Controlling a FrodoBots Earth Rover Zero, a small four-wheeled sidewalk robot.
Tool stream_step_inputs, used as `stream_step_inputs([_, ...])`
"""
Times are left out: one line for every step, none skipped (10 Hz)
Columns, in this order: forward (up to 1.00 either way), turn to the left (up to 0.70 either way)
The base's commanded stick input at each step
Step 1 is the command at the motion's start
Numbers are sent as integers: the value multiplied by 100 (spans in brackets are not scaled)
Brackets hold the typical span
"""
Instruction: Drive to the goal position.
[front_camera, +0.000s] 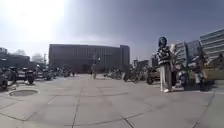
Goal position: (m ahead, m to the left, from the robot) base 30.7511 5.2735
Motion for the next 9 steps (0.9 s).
stream_step_inputs([50,17])
stream_step_inputs([50,32])
stream_step_inputs([50,46])
stream_step_inputs([50,50])
stream_step_inputs([50,0])
stream_step_inputs([50,0])
stream_step_inputs([50,0])
stream_step_inputs([50,0])
stream_step_inputs([50,0])
